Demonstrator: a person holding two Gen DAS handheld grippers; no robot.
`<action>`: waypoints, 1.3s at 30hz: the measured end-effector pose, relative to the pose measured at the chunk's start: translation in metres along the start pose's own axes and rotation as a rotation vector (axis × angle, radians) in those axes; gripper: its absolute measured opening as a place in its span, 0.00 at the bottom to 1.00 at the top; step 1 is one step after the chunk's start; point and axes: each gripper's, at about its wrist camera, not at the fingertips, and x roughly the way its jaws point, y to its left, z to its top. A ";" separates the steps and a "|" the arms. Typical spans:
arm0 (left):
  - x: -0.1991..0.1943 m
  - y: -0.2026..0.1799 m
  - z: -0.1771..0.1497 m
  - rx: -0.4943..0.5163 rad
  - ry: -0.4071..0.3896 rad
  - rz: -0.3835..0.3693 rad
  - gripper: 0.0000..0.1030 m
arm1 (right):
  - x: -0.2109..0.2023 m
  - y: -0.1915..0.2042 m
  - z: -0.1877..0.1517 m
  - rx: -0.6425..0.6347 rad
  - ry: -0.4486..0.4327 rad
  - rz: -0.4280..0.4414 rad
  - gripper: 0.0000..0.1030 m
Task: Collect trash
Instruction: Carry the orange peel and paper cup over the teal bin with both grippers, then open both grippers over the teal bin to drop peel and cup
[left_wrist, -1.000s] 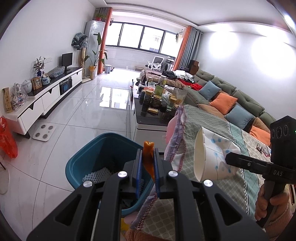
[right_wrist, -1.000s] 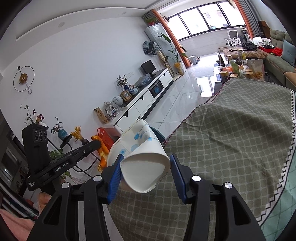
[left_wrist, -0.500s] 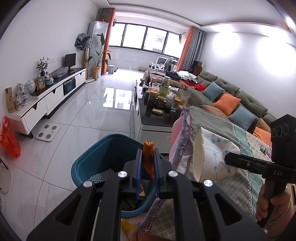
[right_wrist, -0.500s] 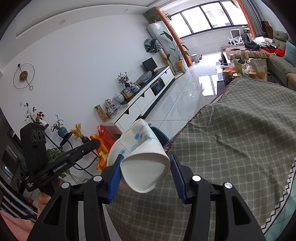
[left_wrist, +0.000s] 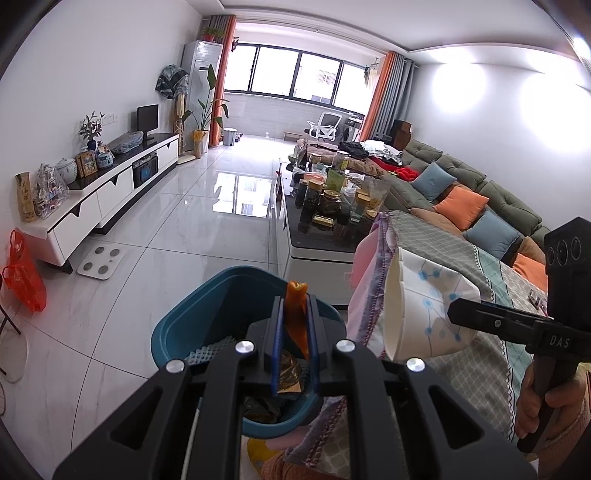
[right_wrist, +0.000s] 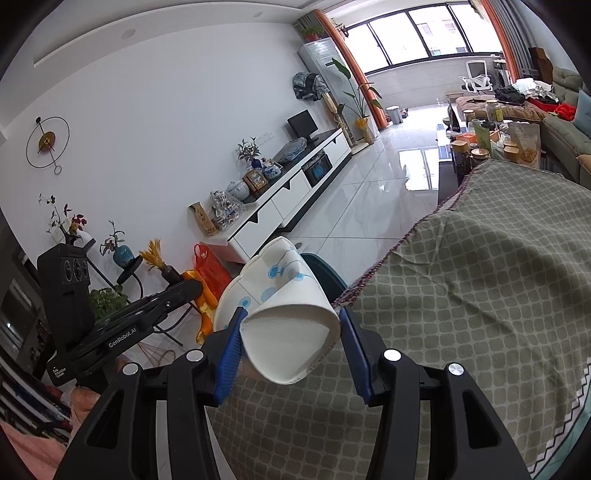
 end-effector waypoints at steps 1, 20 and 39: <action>0.001 0.001 0.000 -0.001 0.001 0.000 0.13 | 0.002 0.001 0.000 -0.004 0.003 0.000 0.49; 0.016 0.008 -0.001 -0.010 0.028 0.019 0.13 | 0.030 0.014 0.010 -0.047 0.053 -0.025 0.49; 0.039 0.012 -0.006 -0.025 0.073 0.045 0.13 | 0.064 0.030 0.015 -0.092 0.102 -0.072 0.49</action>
